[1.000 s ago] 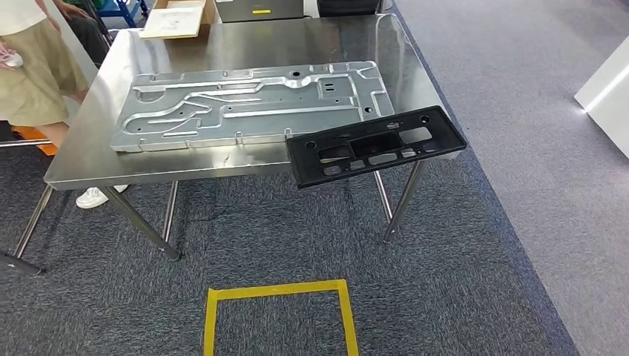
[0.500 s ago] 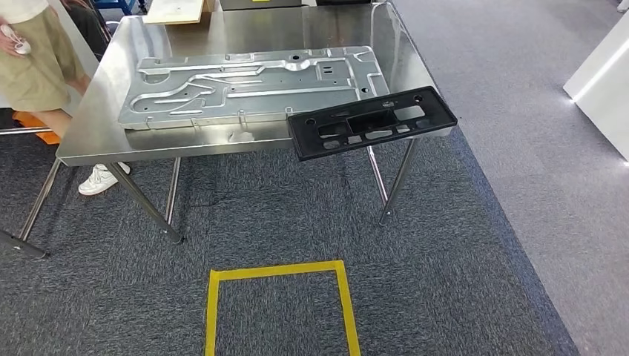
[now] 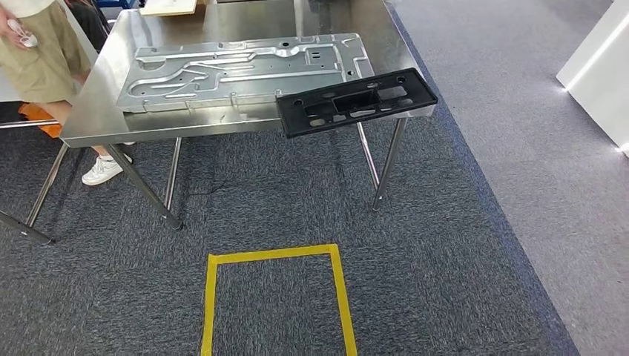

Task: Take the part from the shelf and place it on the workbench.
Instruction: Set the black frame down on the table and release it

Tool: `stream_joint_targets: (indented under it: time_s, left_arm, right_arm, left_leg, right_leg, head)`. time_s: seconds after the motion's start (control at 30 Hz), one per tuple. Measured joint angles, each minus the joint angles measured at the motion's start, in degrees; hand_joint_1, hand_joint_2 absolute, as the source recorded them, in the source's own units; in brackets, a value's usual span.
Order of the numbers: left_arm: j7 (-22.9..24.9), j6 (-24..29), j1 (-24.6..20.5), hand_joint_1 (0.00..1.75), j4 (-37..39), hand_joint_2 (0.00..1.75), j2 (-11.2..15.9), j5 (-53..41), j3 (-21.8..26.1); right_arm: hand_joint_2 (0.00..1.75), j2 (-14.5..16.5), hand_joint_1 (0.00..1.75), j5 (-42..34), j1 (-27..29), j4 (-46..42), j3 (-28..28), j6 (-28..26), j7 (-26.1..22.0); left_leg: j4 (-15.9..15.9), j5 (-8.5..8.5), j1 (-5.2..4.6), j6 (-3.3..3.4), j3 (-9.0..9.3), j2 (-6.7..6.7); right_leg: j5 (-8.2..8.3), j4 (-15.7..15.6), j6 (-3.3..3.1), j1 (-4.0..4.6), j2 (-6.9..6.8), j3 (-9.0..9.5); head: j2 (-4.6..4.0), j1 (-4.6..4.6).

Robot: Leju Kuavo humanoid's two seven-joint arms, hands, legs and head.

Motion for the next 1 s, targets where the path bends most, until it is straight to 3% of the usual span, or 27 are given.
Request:
stream_joint_targets:
  time_s: [0.03,0.1,0.13,0.17,0.2,0.27,0.3,0.33,0.37,0.43,0.5,0.53,0.6,0.63,0.67,0.77,0.8,0.83,0.87,0.93,1.0]
  left_arm:
    - [-0.09,-0.02,-0.07,0.0,0.0,0.0,-0.03,-0.08,-0.08]
    - [-0.16,0.07,0.05,0.0,0.01,0.0,-0.18,-0.22,-0.16]
    - [-0.15,0.15,0.11,0.0,0.01,0.0,-0.26,-0.34,-0.19]
    - [-0.14,0.27,0.14,0.0,0.02,0.0,-0.34,-0.56,-0.25]
    - [-0.13,0.4,0.14,0.0,0.02,0.0,-0.41,-0.85,-0.38]
    - [-0.11,0.6,0.18,0.0,0.02,0.0,-0.4,-1.47,-0.73]
    - [-0.11,0.64,0.21,0.0,0.02,0.0,-0.38,-1.69,-0.9]
    - [-0.11,0.65,0.23,0.0,0.02,0.0,-0.36,-1.84,-1.01]
    - [-0.12,0.67,0.22,0.0,0.02,0.0,-0.35,-1.92,-1.1]
    - [-0.39,0.72,0.22,0.0,0.01,0.0,-0.27,-1.96,-1.19]
    - [-1.1,0.76,0.24,0.0,-0.01,0.0,-0.06,-1.95,-1.21]
    - [-1.5,0.78,0.27,0.0,-0.01,0.0,0.15,-1.96,-1.21]
    - [-1.92,0.9,0.38,0.0,-0.03,0.0,0.78,-2.0,-1.22]
    - [-1.99,0.98,0.53,0.0,-0.05,0.0,1.16,-1.99,-1.23]
    - [-2.02,1.08,0.72,0.0,-0.09,0.0,1.57,-1.98,-1.23]
    - [-1.9,1.37,1.17,0.0,-0.23,0.0,2.45,-1.94,-1.23]
    - [-1.75,1.51,1.24,0.0,-0.26,0.0,2.57,-1.9,-1.23]
    - [-1.6,1.66,1.32,0.0,-0.28,0.0,2.63,-1.81,-1.23]
    - [-1.48,1.8,1.42,0.0,-0.29,0.0,2.64,-1.7,-1.23]
    - [-1.43,1.93,1.54,0.0,-0.35,0.0,2.65,-1.49,-1.2]
    - [-1.44,2.02,1.4,0.0,-0.5,0.0,2.65,-1.43,-1.14]
  right_arm:
    - [0.0,0.02,0.0,0.16,-0.07,0.02,0.16,-0.07,-0.24]
    - [0.0,-0.02,0.0,0.62,-0.14,0.07,0.32,-0.18,-0.39]
    - [0.0,-0.06,0.0,0.92,-0.16,0.1,0.39,-0.16,-0.31]
    - [0.0,-0.1,0.0,1.28,-0.14,0.16,0.54,-0.07,-0.14]
    - [0.0,-0.14,0.0,1.62,-0.13,0.21,0.74,0.01,0.1]
    - [0.0,-0.1,0.0,2.15,-0.11,0.32,1.2,0.05,0.56]
    - [0.0,-0.06,0.0,2.28,-0.11,0.39,1.37,0.01,0.71]
    - [0.0,-0.01,0.0,2.38,-0.11,0.45,1.5,-0.02,0.81]
    - [0.0,0.02,0.0,2.44,-0.12,0.51,1.61,-0.05,0.91]
    - [0.0,0.04,0.0,2.64,-0.23,0.55,1.78,-0.16,0.98]
    - [0.0,0.08,0.0,3.12,-0.4,0.58,2.03,-0.24,0.81]
    - [0.0,0.18,0.0,3.48,-0.52,0.64,2.25,-0.25,0.69]
    - [0.0,0.61,0.0,4.16,-0.72,0.85,2.77,-0.23,0.24]
    - [0.0,0.91,0.0,4.43,-0.93,0.97,3.02,-0.22,-0.13]
    - [0.0,1.22,0.0,4.62,-1.12,1.07,3.25,-0.21,-0.55]
    - [0.0,2.02,0.0,4.87,-1.5,1.28,3.83,-0.23,-1.5]
    - [0.0,2.21,0.0,4.91,-1.5,1.35,3.98,-0.26,-1.7]
    - [0.0,2.39,0.0,4.98,-1.5,1.43,4.13,-0.38,-1.81]
    - [0.0,2.51,0.0,5.15,-1.49,1.52,4.28,-0.56,-1.69]
    - [0.0,2.64,0.0,5.67,-1.53,1.63,4.51,-1.03,-0.59]
    - [0.0,2.68,0.0,6.06,-1.53,1.67,4.7,-1.25,0.66]
  left_leg:
    - [-1.75,-0.53,-0.17,0.22,0.86,-0.01]
    - [-2.48,0.07,-0.14,0.75,0.41,0.12]
    - [-2.64,0.68,-0.03,1.15,-0.02,0.24]
    - [-2.82,1.38,0.12,1.57,-0.58,0.36]
    - [-2.88,2.09,0.21,1.87,-1.32,0.46]
    - [-2.79,3.33,0.16,2.12,-2.98,0.49]
    - [-2.67,3.94,0.15,2.04,-3.83,0.5]
    - [-2.47,4.5,0.15,1.91,-4.69,0.53]
    - [-2.19,4.98,0.17,1.72,-5.53,0.55]
    - [-1.41,5.74,0.23,1.23,-7.11,0.57]
    - [-0.66,6.36,0.15,0.57,-8.1,0.56]
    - [-0.5,6.71,0.1,0.18,-8.34,0.57]
    - [-0.51,7.48,0.2,-0.64,-8.6,0.57]
    - [-0.15,7.01,0.33,-1.02,-8.94,0.47]
    - [1.06,5.46,0.47,-1.36,-9.51,0.36]
    - [10.16,-2.75,0.64,-2.05,-12.08,0.13]
    - [13.26,-4.13,0.64,-2.17,-12.49,0.11]
    - [14.97,-4.12,0.64,-2.17,-12.15,0.1]
    - [14.79,-2.99,0.62,-2.06,-10.89,0.1]
    - [8.82,-0.12,0.48,-1.38,-5.59,0.03]
    - [0.53,-0.02,0.14,-0.59,0.09,-0.03]
  right_leg:
    - [0.4,0.1,0.32,0.01,-0.06,-0.21]
    - [1.05,0.16,1.04,-0.1,-0.05,-0.48]
    - [0.37,0.62,1.38,-0.17,0.08,-0.8]
    - [-1.34,1.89,1.69,-0.25,0.23,-1.32]
    - [-4.08,4.33,1.96,-0.42,0.36,-2.11]
    - [-9.54,11.22,2.47,-0.67,0.45,-3.85]
    - [-10.59,14.09,2.69,-0.83,0.44,-4.21]
    - [-10.15,15.32,2.85,-0.98,0.44,-3.78]
    - [-8.68,14.56,2.97,-1.14,0.43,-2.39]
    - [-6.09,7.63,2.96,-1.39,0.42,3.17]
    - [-6.22,0.18,2.47,-1.26,0.53,7.96]
    - [-6.68,-1.6,2.1,-1.09,0.59,8.87]
    - [-6.17,-2.06,1.13,-0.94,0.6,8.44]
    - [-5.62,-2.12,0.51,-0.95,0.53,7.98]
    - [-4.99,-2.24,-0.11,-0.97,0.44,7.4]
    - [-3.1,-2.24,-1.07,-0.75,0.22,5.11]
    - [-2.53,-2.12,-1.13,-0.62,0.17,4.27]
    - [-1.96,-1.92,-1.14,-0.49,0.13,3.39]
    - [-1.45,-1.66,-1.12,-0.38,0.12,2.49]
    - [-0.58,-1.01,-0.99,-0.22,0.16,0.92]
    - [0.18,-0.42,-0.58,0.01,0.16,-0.12]
  head:
    - [-0.01,0.0]
    - [-0.01,0.01]
    - [-0.01,0.01]
    - [0.0,0.01]
    - [0.0,0.02]
    - [-0.01,0.02]
    - [-0.02,0.02]
    - [-0.02,0.01]
    - [-0.02,0.01]
    - [-0.01,0.01]
    - [0.0,0.0]
    - [0.0,-0.01]
    - [-0.02,0.0]
    - [-0.02,-0.01]
    - [-0.02,-0.01]
    - [-0.01,-0.01]
    - [-0.01,-0.01]
    - [-0.01,-0.01]
    - [-0.01,-0.01]
    - [-0.01,-0.01]
    - [-0.01,-0.01]
